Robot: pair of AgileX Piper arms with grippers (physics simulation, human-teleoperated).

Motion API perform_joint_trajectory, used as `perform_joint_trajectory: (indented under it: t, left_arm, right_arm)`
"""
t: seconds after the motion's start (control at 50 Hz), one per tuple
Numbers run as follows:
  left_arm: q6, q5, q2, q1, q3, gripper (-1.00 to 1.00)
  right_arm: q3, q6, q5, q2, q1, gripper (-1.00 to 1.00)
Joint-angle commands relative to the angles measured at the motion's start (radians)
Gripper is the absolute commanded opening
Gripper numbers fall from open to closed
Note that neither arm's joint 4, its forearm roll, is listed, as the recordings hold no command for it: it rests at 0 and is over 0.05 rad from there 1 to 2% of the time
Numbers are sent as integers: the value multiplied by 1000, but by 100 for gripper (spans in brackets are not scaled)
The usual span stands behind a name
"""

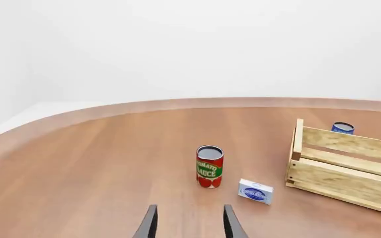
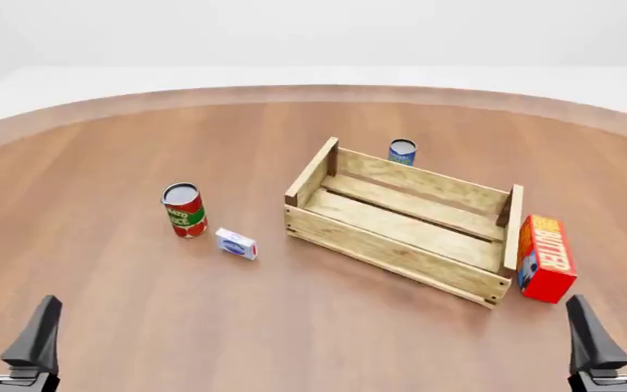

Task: Pick up the butter and put it in the tray.

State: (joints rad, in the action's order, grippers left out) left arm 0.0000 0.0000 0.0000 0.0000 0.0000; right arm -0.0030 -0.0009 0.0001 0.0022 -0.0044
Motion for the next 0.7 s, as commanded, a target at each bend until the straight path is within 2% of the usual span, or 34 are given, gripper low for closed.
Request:
perform_joint_trajectory:
  t: [0.02,0.14,0.16,0.2,0.28,0.3,0.4,0.42,0.58,0.6,0.7]
  left_arm:
    - [0,0,0,0,0,100]
    - [0,0,0,0,0,100]
    - [0,0,0,0,0,100]
    - [0,0,0,0,0,100]
    - [0,0,0,0,0,100]
    - [0,0,0,0,0,100]
    - [0,0,0,0,0,100]
    - [0,0,0,0,0,100]
    - [0,0,0,0,0,100]
    - [0,0,0,0,0,100]
    - [0,0,0,0,0,100]
  right_arm:
    - [-10,-5,7,5,-10,100]
    - [-23,-3,14,14,-19,100]
    - [-27,37,16,29,-25,100]
    - [-38,-8,36,7,-21,100]
    - [-46,9,30,32,-37,100]
    - [-44,28,12,69,-52,100]
    - [-49,21,-4,102,-72,100]
    - [-52,16,-24,147,-110,100]
    - [-54,10,-13,158,-123,100]
    - [-49,-17,-7,166,-130,100]
    - [-58,-31,-13,191,-150,100]
